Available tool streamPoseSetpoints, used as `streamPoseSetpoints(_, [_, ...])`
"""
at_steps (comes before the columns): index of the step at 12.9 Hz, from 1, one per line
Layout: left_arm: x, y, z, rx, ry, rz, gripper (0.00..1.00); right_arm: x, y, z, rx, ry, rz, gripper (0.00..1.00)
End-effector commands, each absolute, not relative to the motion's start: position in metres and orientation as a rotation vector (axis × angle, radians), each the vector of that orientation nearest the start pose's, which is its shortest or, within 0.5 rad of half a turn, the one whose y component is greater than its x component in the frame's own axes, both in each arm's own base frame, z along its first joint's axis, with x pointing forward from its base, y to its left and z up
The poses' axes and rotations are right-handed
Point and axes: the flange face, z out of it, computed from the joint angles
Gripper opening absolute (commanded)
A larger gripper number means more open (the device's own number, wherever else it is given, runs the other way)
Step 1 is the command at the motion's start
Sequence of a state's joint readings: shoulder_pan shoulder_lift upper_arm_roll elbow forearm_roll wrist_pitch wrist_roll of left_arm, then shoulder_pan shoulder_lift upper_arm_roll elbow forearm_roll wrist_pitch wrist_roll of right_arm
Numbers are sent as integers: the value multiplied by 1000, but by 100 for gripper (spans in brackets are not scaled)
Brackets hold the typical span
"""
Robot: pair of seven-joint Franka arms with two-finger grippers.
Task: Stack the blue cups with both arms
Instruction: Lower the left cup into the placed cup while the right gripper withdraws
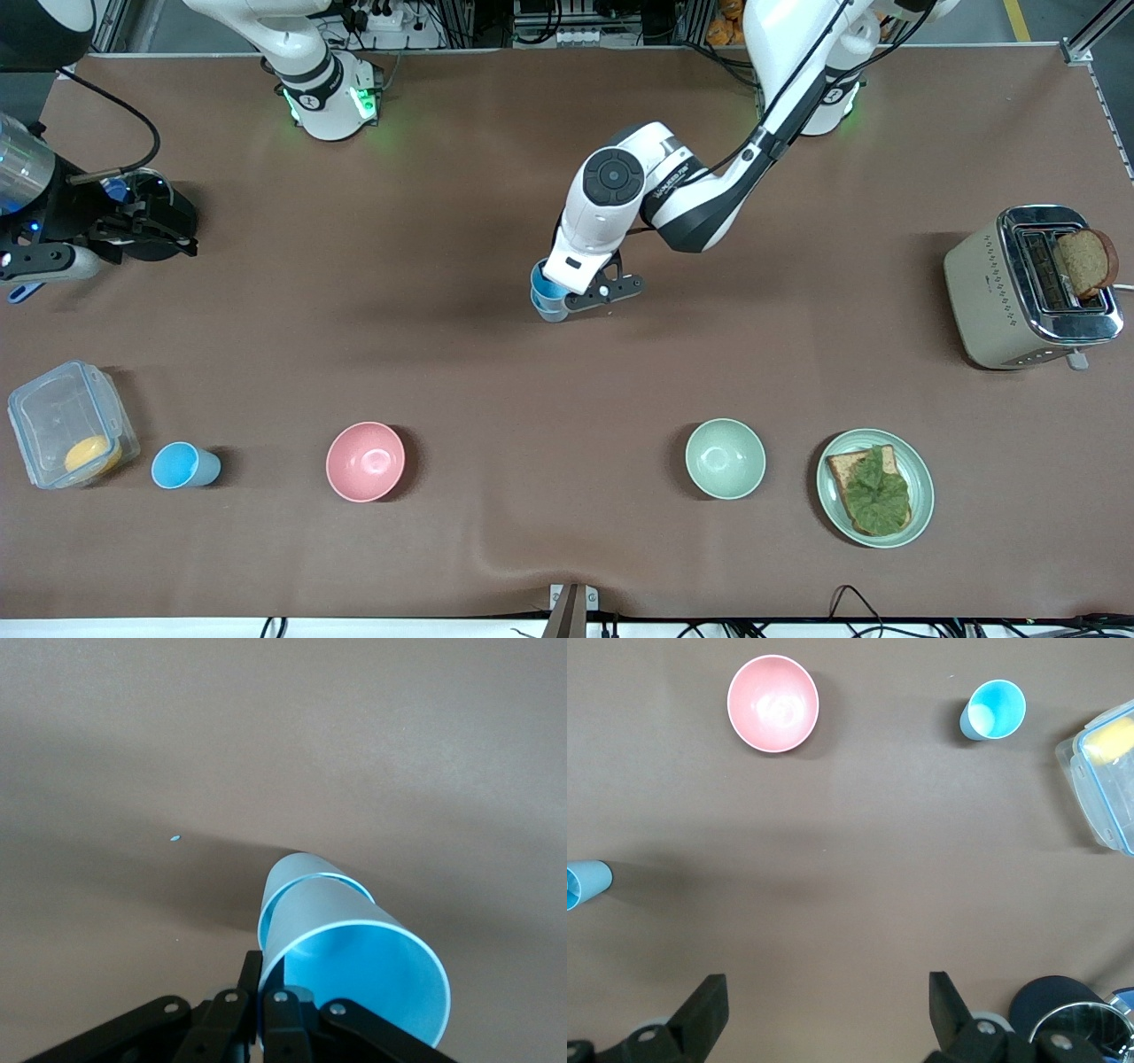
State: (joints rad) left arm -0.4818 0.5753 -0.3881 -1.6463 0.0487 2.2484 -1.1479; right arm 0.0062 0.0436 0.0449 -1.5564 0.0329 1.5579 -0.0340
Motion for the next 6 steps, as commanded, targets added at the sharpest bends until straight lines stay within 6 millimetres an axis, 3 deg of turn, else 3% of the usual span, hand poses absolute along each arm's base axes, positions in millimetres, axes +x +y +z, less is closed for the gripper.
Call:
streamPoseSetpoints(1, [473, -509, 302, -3243, -536, 167, 0, 569, 28, 614, -3143, -156, 58, 100])
streamPoseSetpoints(3, [473, -509, 292, -3234, -539, 187, 0, 567, 24, 614, -3158, -154, 77, 100])
streamPoseSetpoints(4, [473, -510, 290, -3240, -540, 182, 23, 568, 22, 615, -3160, -149, 75, 100])
streamPoseSetpoints(5, [475, -511, 288, -3252, -546, 173, 71, 568, 21, 619, -3160, -144, 63, 100])
streamPoseSetpoints(6, [474, -514, 290, -3267, -523, 135, 100, 569, 20, 624, -3168, -142, 44, 100])
